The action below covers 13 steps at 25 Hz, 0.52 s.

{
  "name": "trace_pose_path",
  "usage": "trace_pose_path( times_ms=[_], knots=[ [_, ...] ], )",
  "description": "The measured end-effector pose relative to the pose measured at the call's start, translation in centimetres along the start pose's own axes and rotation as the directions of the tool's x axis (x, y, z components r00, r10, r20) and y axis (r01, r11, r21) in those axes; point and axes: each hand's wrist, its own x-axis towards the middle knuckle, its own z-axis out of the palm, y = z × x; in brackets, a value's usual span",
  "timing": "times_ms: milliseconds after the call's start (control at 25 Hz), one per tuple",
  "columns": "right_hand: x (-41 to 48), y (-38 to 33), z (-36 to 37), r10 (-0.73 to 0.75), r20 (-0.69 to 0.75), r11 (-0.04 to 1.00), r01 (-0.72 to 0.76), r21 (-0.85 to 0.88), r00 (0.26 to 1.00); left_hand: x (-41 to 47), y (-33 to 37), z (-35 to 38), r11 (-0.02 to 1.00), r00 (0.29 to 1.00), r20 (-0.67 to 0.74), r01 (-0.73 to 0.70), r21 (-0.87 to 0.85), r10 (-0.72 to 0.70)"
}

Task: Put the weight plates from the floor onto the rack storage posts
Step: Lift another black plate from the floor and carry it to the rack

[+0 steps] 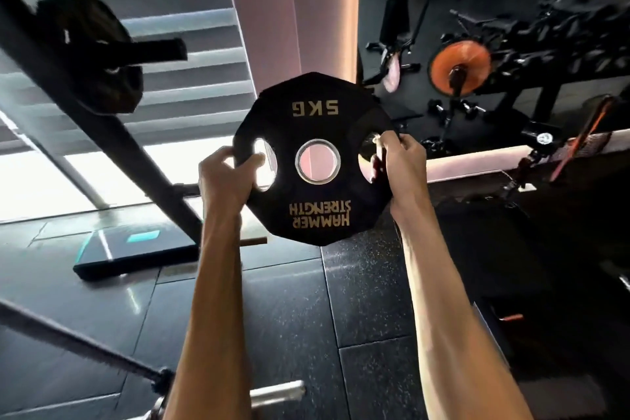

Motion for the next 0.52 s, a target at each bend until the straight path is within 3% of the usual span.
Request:
trace_pose_path(
  times_ms=[120,320,520],
  knots=[
    [3.5,0.0,1.6,-0.017,-0.006,0.999,0.017,0.041,1.000,4.1,0.4,1.8,0.999,0.999,0.032,-0.042,-0.030,0.043],
    [11.3,1.4,3.1,-0.099,-0.033,0.994,0.098,-0.046,0.995,9.5,1.0,5.9,0.994,0.991,0.080,-0.110,0.008,0.109],
    [21.9,2.1,5.4,-0.093,0.032,0.995,0.094,-0.032,0.995,14.6,2.5,11.7,0.993,0.994,-0.011,-0.105,0.049,0.106]
  ],
)
